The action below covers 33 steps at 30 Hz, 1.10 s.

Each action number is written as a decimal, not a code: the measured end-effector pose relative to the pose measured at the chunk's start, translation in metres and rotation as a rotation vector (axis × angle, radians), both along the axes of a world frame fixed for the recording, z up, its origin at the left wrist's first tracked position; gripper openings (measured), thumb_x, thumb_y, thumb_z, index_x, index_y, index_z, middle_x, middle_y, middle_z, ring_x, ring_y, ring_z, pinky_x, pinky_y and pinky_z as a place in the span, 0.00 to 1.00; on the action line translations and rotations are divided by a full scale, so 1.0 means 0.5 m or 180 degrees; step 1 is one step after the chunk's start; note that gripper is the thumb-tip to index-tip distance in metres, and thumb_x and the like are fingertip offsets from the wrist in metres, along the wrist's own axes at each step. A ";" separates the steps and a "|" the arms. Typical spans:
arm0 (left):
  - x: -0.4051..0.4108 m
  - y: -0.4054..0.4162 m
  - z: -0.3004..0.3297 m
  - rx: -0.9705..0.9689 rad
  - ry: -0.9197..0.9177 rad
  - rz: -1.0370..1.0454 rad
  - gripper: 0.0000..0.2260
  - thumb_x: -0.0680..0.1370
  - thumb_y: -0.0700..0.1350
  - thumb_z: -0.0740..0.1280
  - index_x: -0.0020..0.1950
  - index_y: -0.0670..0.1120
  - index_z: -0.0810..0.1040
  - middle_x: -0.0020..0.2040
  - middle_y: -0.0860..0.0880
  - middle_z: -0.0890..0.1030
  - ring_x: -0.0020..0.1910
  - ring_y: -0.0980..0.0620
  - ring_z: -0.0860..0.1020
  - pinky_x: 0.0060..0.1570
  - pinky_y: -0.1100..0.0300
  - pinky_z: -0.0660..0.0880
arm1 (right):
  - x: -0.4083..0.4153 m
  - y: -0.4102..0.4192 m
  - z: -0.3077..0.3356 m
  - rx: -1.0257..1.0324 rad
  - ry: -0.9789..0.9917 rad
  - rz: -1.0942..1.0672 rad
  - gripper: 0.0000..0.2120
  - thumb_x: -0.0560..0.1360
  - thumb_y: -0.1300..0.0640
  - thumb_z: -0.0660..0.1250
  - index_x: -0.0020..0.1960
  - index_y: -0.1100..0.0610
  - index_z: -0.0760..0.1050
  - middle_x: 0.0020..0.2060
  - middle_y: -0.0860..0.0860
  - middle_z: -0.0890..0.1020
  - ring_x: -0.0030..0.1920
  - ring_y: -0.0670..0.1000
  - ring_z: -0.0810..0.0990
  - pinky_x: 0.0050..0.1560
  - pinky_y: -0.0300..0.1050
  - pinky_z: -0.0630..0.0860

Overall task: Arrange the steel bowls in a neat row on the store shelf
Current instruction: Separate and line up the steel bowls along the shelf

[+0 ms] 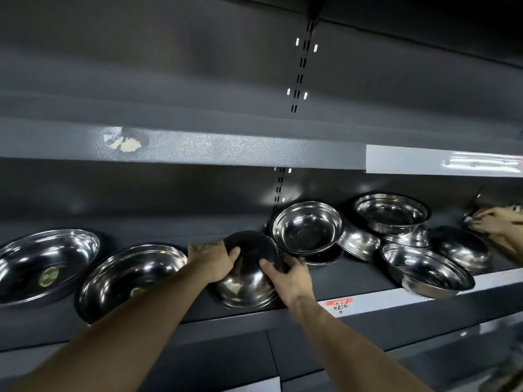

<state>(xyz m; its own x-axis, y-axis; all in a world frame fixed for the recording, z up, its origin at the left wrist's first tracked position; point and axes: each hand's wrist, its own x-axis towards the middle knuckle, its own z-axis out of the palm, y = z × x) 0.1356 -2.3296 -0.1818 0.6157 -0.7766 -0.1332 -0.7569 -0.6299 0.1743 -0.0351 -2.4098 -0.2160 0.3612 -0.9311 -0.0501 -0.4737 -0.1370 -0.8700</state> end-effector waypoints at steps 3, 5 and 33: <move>0.012 -0.001 0.000 -0.0128 0.0090 0.0004 0.28 0.81 0.63 0.48 0.69 0.47 0.71 0.68 0.42 0.76 0.71 0.42 0.69 0.74 0.43 0.55 | 0.006 -0.004 -0.005 0.0002 0.0010 -0.0038 0.39 0.65 0.34 0.74 0.69 0.54 0.75 0.64 0.50 0.75 0.64 0.50 0.76 0.69 0.45 0.71; 0.016 0.000 0.000 -0.0190 0.0142 0.0000 0.27 0.81 0.63 0.48 0.67 0.47 0.72 0.67 0.43 0.77 0.70 0.42 0.70 0.73 0.43 0.57 | 0.007 -0.004 -0.005 0.0057 -0.0017 -0.0050 0.39 0.64 0.34 0.74 0.69 0.53 0.75 0.64 0.50 0.76 0.64 0.49 0.76 0.70 0.48 0.72; -0.017 0.054 0.105 -0.1935 0.0643 0.0508 0.24 0.80 0.61 0.56 0.71 0.51 0.72 0.67 0.44 0.74 0.66 0.42 0.72 0.67 0.48 0.68 | -0.023 0.051 0.082 0.0241 -0.0296 -0.0165 0.32 0.62 0.23 0.64 0.40 0.53 0.80 0.37 0.46 0.84 0.44 0.48 0.82 0.54 0.45 0.77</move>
<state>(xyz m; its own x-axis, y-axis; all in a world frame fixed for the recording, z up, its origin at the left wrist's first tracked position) 0.1270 -2.3024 -0.1293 0.7384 -0.6511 0.1754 -0.5774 -0.4762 0.6632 -0.0468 -2.3846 -0.1749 0.3192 -0.9435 -0.0894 -0.3952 -0.0468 -0.9174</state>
